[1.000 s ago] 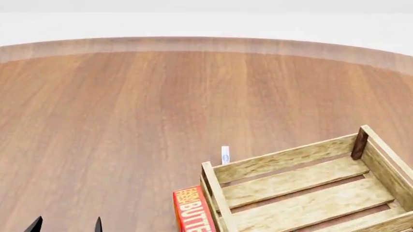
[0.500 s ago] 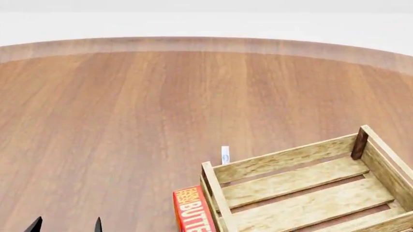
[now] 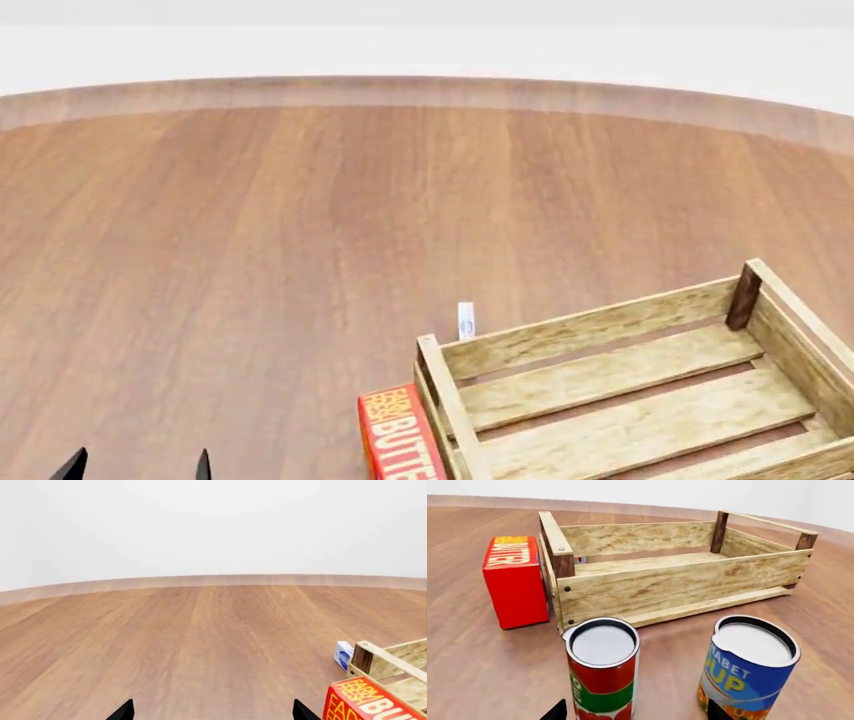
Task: Pick up the tomato sauce, and put it in the wooden tray.
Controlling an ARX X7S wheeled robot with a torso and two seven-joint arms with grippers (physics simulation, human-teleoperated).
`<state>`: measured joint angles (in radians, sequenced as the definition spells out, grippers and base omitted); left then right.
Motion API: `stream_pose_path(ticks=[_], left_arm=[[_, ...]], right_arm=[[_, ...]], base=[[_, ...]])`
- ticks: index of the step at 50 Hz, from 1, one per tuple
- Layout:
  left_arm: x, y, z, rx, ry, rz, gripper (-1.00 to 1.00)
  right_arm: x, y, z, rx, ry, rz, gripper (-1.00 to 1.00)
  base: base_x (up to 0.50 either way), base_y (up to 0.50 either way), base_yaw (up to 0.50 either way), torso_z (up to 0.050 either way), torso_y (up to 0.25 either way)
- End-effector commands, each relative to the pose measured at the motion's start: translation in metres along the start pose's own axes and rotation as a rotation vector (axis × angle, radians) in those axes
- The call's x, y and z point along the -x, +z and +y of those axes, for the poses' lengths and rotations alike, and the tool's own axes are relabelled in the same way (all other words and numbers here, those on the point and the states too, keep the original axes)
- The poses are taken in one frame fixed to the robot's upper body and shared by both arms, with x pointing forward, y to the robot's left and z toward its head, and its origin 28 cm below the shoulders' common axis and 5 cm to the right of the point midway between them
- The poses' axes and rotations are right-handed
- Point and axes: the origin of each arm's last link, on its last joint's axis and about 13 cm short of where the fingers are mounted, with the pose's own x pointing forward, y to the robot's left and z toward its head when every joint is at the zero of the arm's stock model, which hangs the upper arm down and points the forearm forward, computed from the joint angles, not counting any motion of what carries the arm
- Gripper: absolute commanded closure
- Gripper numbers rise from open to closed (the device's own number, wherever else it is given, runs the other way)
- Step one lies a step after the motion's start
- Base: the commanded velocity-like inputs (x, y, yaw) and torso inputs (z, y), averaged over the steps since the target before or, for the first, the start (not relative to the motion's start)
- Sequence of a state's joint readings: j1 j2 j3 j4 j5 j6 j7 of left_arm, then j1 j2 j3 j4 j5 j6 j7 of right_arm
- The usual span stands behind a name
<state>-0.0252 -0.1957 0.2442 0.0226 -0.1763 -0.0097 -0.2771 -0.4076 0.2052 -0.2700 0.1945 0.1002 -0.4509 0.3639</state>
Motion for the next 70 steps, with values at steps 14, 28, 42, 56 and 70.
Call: stream_pose_path(ticks=[14,28,42,56,70], left_arm=[[-0.001,0.000,0.001,0.010,0.000,0.001,-1.00],[-0.002,-0.001,0.001,0.009,-0.001,0.001,-1.00],[-0.001,0.000,0.001,0.009,0.000,0.001,-1.00],[-0.001,0.000,0.000,0.009,0.000,0.003,-1.00],[-0.002,0.000,0.001,0.010,0.000,0.002,-1.00]], right_arm=[[-0.016,0.000,0.007,0.068,0.019,-0.014,-1.00],[-0.023,0.002,0.010,0.089,0.031,-0.015,-1.00],[-0.036,-0.002,0.013,0.104,0.030,0.008,-1.00],[-0.049,-0.004,0.014,0.117,0.017,0.025,-1.00],[-0.062,-0.005,0.017,0.120,0.010,0.044,-1.00]], base=[[0.00,0.00,0.00,0.000,0.000],[0.00,0.00,0.00,0.000,0.000],[0.00,0.00,0.00,0.000,0.000],[0.00,0.00,0.00,0.000,0.000],[0.00,0.00,0.00,0.000,0.000]])
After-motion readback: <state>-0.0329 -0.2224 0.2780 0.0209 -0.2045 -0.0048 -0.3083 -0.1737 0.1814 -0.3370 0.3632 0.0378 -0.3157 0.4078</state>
